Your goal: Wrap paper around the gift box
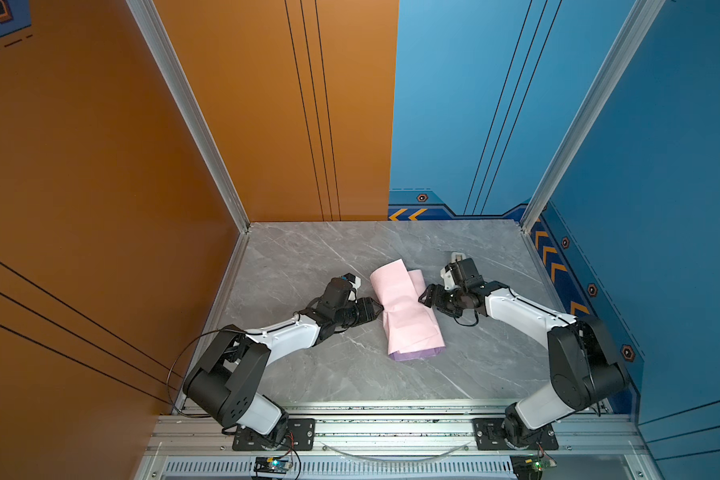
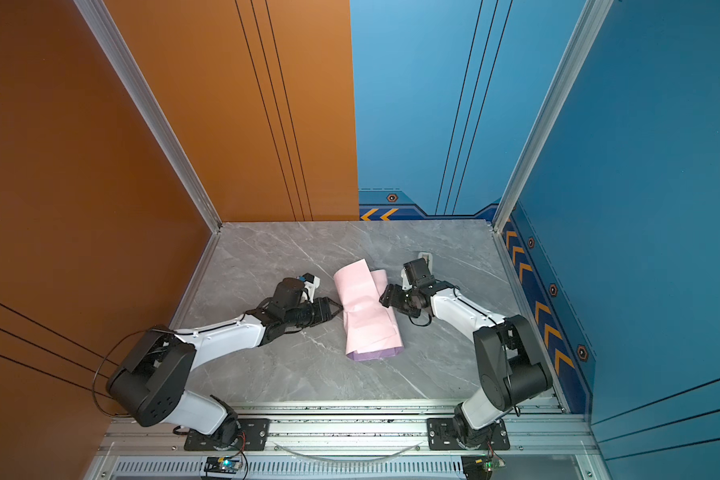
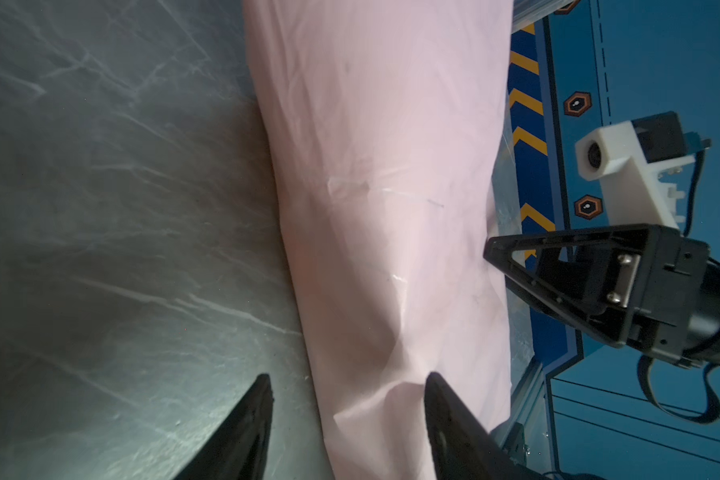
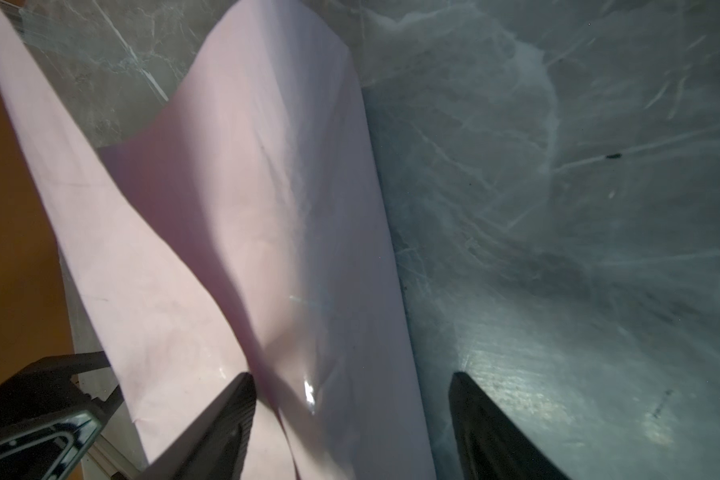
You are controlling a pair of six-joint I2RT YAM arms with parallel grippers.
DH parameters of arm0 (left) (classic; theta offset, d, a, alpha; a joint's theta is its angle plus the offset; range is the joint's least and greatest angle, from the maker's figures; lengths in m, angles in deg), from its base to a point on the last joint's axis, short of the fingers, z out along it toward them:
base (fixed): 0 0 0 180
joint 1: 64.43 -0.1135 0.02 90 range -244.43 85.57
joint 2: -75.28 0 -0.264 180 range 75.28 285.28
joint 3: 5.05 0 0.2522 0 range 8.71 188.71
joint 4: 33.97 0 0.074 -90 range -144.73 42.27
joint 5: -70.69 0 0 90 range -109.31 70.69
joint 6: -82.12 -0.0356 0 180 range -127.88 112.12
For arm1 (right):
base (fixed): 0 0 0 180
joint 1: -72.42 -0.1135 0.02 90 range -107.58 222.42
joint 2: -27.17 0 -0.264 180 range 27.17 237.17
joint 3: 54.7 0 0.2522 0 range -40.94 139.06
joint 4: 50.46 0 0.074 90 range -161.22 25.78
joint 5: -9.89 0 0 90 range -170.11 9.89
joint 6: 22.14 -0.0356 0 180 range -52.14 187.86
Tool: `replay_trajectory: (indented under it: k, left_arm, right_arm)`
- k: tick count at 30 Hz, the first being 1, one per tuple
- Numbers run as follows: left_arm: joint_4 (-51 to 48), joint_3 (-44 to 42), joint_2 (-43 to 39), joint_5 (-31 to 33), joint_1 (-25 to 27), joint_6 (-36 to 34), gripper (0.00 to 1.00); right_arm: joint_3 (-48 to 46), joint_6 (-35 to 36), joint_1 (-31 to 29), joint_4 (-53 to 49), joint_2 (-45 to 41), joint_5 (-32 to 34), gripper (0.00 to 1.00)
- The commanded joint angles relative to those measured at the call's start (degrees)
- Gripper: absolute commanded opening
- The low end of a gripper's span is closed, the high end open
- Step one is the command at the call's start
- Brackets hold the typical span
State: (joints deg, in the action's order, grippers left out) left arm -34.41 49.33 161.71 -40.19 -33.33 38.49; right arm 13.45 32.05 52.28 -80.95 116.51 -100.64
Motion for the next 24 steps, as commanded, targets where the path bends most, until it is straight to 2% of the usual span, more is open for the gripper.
replay_trajectory:
  k: [1,5,13,16,21,24]
  left_arm:
    - [1.97,2.37,0.47,-2.90,0.74,-1.65,0.61]
    - [2.32,3.23,2.90,-2.03,0.86,-1.46,0.58]
    - [2.74,3.91,5.50,-1.44,0.55,-1.13,0.44]
    - [2.71,3.35,5.12,-1.25,0.33,-0.94,0.44]
    - [5.09,0.62,1.78,-1.46,-0.24,0.12,0.50]
    - [2.68,-0.45,-0.17,0.05,-0.80,-0.71,0.50]
  right_arm:
    - [0.45,0.81,0.89,-0.06,-4.20,-2.58,0.78]
    - [-0.23,0.83,2.94,0.39,-5.75,-5.17,0.78]
    - [-0.35,2.76,4.25,-1.20,-2.57,-3.11,0.78]
    - [0.16,3.32,2.89,-0.95,-0.70,-3.12,0.78]
    - [0.80,3.98,1.26,-1.34,2.22,-1.88,0.77]
    - [0.64,3.79,1.33,-0.81,2.39,-2.19,0.76]
